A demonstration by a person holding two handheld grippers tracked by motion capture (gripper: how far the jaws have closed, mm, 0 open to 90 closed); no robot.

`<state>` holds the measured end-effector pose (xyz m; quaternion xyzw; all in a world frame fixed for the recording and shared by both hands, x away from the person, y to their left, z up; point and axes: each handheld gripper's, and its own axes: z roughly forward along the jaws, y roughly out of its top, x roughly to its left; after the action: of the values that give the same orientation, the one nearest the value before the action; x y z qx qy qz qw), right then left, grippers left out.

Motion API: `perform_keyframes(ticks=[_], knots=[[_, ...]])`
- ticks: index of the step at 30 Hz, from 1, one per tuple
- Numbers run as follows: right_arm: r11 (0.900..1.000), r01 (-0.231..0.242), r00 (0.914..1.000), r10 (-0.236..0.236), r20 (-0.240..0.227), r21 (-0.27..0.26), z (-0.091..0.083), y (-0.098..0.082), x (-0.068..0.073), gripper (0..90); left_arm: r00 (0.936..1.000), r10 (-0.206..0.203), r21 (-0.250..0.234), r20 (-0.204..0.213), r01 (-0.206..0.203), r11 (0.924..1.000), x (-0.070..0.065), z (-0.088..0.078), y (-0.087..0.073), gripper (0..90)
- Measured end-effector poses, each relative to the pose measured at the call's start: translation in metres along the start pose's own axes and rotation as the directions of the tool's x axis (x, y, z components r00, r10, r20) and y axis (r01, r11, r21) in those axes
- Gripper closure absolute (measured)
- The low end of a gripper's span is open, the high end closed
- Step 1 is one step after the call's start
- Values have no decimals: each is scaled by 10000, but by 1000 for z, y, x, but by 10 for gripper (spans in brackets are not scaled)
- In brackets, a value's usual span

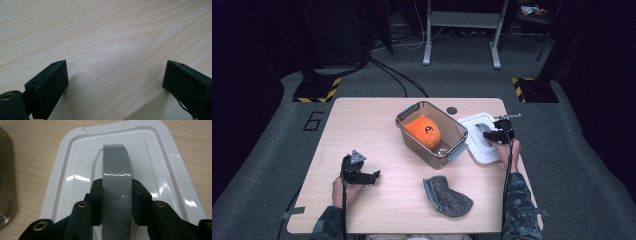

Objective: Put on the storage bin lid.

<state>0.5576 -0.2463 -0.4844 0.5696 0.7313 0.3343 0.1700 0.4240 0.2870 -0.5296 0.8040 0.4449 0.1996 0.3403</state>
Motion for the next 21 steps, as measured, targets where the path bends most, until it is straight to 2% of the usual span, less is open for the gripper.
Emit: perform_keyframes(ticks=[9,11,16,17,19,21], knots=[[9994,315,9995,-314,34,-150,-13,5,0,665,10000,1,14,11,-1,10000,0,0,0,57],[9996,181,9998,-180,44,-227,-17,7,0,665,10000,-9,11,9,9,10000,0,0,0,58],[9986,419,9991,-417,97,-328,-28,12,-1,665,10000,-3,23,11,3,10000,0,0,0,58],[9992,229,9997,-227,65,-333,-29,14,1,665,10000,2,20,14,-2,10000,0,0,0,58],[9981,470,9988,-466,135,-392,-33,15,-1,665,10000,-10,20,12,9,10000,0,0,0,58],[9981,414,9991,-407,146,-457,-36,17,1,665,10000,-10,19,9,10,10000,0,0,0,58]])
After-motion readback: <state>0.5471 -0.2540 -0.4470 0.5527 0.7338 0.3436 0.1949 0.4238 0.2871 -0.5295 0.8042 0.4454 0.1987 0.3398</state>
